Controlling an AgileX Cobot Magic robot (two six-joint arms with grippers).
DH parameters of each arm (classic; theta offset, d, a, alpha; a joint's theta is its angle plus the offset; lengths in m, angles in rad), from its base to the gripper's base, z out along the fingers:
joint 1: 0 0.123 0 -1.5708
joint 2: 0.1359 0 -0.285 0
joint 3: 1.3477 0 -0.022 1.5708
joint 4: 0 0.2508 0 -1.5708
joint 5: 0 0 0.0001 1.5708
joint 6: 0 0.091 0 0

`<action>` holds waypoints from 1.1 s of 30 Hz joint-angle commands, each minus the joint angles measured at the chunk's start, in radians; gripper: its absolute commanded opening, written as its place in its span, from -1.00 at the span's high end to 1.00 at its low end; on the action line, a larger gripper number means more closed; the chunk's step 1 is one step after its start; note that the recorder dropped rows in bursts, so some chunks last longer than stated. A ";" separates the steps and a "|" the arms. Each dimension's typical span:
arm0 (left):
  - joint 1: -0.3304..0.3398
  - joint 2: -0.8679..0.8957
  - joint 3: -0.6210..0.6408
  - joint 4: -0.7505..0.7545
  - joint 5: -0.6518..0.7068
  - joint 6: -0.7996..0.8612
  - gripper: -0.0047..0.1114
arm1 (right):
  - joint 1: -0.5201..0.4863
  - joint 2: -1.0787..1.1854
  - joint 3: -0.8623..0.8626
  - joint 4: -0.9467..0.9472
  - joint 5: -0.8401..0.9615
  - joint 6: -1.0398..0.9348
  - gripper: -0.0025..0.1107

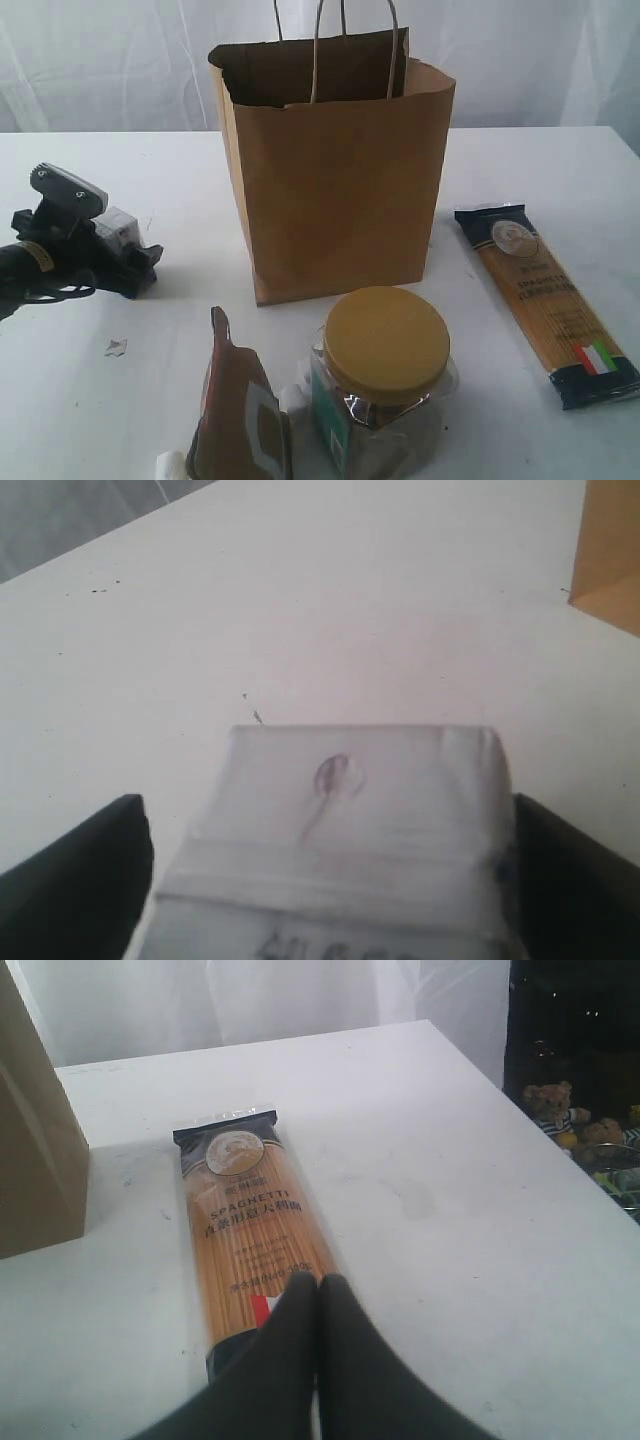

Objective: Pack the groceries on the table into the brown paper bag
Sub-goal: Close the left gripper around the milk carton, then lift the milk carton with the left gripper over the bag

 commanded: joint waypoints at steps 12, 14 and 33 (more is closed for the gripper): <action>0.001 -0.003 -0.003 -0.006 0.065 -0.008 0.86 | -0.006 -0.006 0.006 0.001 -0.003 0.004 0.96; 0.001 -0.017 -0.003 -0.006 0.061 -0.008 0.92 | -0.006 -0.006 0.006 0.001 -0.003 0.004 0.96; 0.001 -0.384 -0.003 -0.066 -0.061 -0.013 0.92 | -0.006 -0.006 0.006 0.001 -0.003 0.004 0.96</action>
